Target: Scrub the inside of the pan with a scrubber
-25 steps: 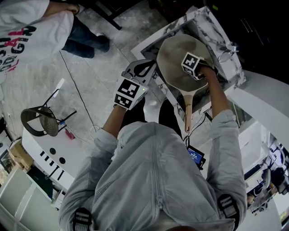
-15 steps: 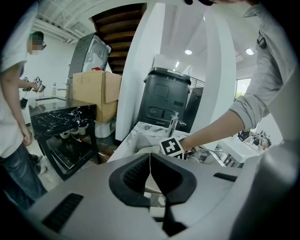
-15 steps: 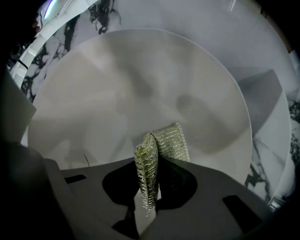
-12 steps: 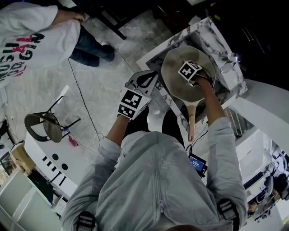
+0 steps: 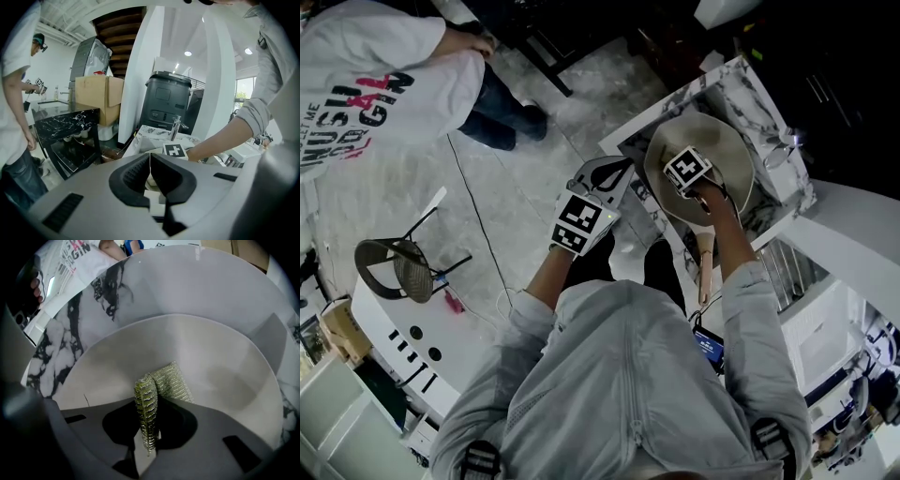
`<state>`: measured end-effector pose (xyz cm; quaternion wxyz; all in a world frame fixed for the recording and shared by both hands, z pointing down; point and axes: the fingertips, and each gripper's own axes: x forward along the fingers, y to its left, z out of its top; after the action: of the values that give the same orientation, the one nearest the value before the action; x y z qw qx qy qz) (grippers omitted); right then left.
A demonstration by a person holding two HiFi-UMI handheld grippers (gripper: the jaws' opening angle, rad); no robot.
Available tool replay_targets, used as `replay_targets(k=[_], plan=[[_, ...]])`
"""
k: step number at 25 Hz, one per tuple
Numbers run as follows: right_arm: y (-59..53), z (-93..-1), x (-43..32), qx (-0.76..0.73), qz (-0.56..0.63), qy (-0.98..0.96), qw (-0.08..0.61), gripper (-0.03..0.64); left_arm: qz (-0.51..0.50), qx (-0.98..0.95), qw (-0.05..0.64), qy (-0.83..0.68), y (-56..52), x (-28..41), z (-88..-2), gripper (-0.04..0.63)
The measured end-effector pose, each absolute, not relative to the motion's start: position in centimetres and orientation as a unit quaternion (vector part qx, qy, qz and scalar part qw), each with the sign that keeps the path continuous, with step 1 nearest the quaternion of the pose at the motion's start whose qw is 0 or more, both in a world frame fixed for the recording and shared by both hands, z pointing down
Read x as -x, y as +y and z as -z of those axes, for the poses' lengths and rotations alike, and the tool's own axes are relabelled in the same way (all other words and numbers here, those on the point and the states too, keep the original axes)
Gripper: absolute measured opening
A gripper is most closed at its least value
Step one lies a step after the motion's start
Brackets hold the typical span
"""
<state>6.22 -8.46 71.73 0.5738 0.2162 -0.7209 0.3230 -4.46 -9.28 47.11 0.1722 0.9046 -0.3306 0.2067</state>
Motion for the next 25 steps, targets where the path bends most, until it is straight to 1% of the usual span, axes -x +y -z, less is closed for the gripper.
replay_targets(k=[7,14,19,25], plan=[[-7.6,-71.5,-3.6,-0.229,-0.4,-0.724,0.513,0.085,-0.209,-0.906,0.165,-0.33,-9.1,5.9,-46.4,0.023],[-7.7,-69.9,-1.5,-0.225,-0.529,-0.724,0.381,0.085,-0.21,-0.91,0.16,-0.32,-8.6,6.3,-45.7,0.023],[-8.0,-68.0,0.0,-0.209,-0.563,-0.728,0.329,0.084,-0.203,-0.913,0.158,-0.317,-8.5,6.1,-45.3,0.023],[-8.4,-65.8,1.2,-0.201,-0.574,-0.739,0.291,0.084,-0.193,-0.917,0.155,-0.313,-8.4,5.0,-44.4,0.023]])
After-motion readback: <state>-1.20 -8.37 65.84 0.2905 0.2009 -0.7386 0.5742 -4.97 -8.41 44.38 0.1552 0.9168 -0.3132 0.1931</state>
